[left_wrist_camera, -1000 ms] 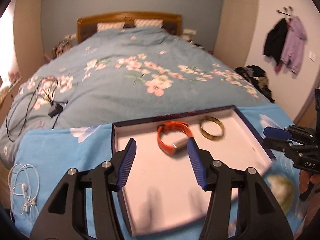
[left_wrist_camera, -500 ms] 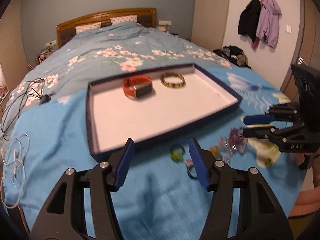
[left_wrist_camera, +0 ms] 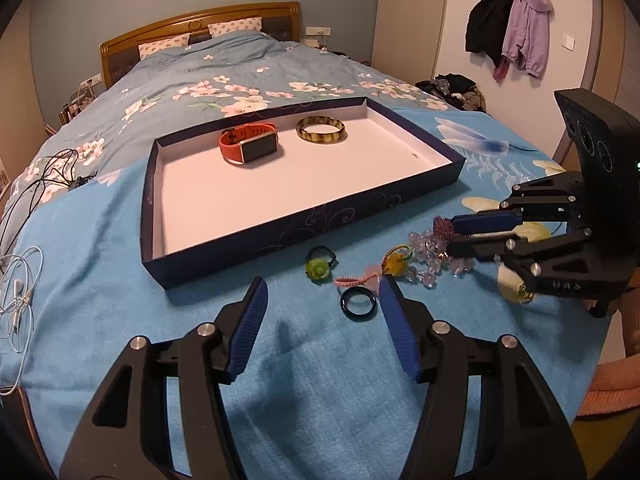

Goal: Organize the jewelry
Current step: 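Grasp the clear bead bracelet with the right tool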

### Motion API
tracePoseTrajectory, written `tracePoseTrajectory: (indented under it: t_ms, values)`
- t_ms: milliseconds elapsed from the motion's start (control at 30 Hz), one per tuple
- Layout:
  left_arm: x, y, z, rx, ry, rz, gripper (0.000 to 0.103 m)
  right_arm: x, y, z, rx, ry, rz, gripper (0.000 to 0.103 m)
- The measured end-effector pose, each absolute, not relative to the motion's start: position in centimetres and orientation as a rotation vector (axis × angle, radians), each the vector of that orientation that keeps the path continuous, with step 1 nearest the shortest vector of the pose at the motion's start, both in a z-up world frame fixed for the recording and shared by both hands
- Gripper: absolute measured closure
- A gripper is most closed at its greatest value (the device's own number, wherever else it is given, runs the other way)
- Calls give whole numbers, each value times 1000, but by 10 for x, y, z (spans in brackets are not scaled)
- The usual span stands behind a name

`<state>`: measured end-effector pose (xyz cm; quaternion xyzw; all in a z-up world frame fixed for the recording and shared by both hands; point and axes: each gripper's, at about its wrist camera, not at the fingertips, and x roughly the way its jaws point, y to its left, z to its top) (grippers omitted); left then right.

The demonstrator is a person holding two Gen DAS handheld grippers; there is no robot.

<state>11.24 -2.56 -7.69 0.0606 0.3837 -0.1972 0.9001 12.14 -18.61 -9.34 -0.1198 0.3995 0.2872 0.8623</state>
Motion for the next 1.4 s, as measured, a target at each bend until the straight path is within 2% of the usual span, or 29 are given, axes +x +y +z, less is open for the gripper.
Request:
tracePoseTrajectory:
  t_ms: [67, 700, 800, 867, 1133, 1233, 1267, 1300, 1400]
  values:
    - [112, -26, -78, 123, 797, -410, 45, 123, -189, -93, -231, 836, 600, 96]
    - [113, -29, -80, 140, 803, -446, 45, 119, -224, -76, -8, 834, 649, 96]
    - [113, -31, -81, 149, 803, -450, 45, 121, -230, -80, 5, 862, 629, 89]
    - [111, -32, -81, 153, 802, -453, 45, 117, -232, -81, 9, 864, 626, 72]
    - [110, -33, -83, 154, 809, -463, 45, 102, -235, -92, -12, 914, 612, 71]
    - [111, -34, -83, 156, 811, -463, 45, 102, -230, -99, -20, 923, 610, 75]
    - [111, -34, -84, 155, 813, -464, 45, 102, -228, -99, -19, 913, 615, 91]
    - [112, -33, -84, 152, 815, -463, 45, 102, -226, -99, -13, 913, 626, 95]
    - [112, -32, -85, 149, 822, -463, 46, 101, -224, -93, -17, 881, 623, 95]
